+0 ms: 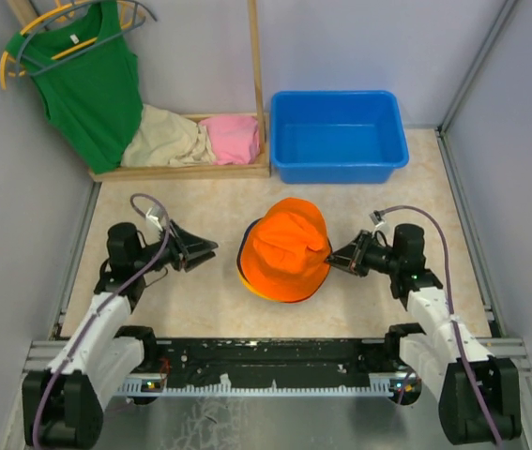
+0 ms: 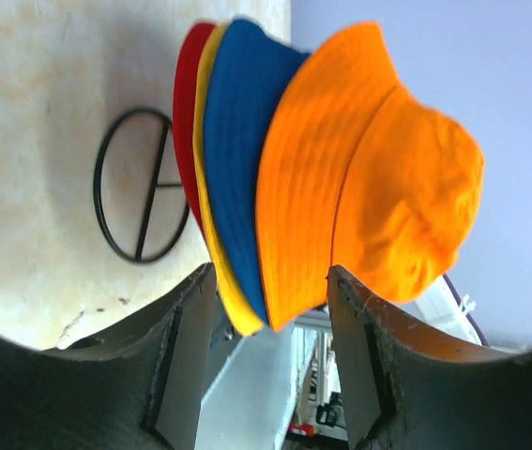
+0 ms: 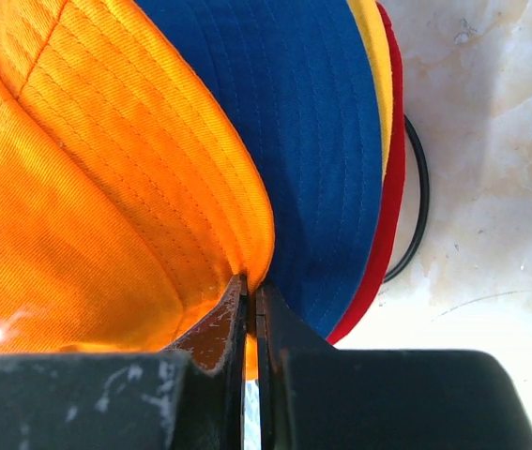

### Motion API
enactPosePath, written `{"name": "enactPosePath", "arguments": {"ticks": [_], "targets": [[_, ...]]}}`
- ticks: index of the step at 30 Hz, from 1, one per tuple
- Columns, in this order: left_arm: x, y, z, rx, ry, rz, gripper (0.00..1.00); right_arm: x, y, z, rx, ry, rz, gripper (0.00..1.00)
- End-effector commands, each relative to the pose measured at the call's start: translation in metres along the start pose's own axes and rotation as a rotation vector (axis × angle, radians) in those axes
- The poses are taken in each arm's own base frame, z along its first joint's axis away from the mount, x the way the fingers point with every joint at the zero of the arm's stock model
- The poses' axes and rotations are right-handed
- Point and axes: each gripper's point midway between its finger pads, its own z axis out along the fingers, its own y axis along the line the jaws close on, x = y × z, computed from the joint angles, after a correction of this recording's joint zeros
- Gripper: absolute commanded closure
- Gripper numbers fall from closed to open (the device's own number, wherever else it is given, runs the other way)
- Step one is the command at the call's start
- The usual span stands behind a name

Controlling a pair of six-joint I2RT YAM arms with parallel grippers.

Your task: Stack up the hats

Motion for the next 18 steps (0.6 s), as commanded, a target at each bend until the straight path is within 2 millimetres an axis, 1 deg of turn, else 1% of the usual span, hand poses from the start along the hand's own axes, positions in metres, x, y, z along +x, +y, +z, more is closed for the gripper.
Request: {"name": "enactPosePath", "arguments": {"ticks": [1,4,6,8,12,15,18], "targets": [[0.033,0.017,-0.017,-0.061,0.018,-0.124,0.43,-0.016,0.022,0.004,-0.024,-0.034,-0.038,1.0],[0.048,0.018,-0.021,-0.062,0.02,-0.135,0.43,-0.017,0.021,0.005,-0.016,-0.039,-0.033,1.0],[0.057,0.018,-0.021,-0.059,0.022,-0.144,0.42,-0.017,0.02,0.005,-0.01,-0.039,-0.029,1.0],[0.062,0.014,-0.018,-0.056,0.006,-0.145,0.41,-0.017,0.019,0.006,-0.002,-0.043,-0.028,1.0],[0.074,-0.002,-0.007,-0.037,0.002,-0.144,0.39,-0.018,0.02,0.007,0.006,-0.057,-0.017,1.0],[0.08,-0.005,0.002,-0.052,0.015,-0.137,0.37,-0.018,0.02,0.008,0.008,-0.06,-0.015,1.0],[0.081,-0.011,0.011,-0.029,0.019,-0.135,0.37,-0.019,0.021,0.009,0.01,-0.063,-0.012,1.0]]}}
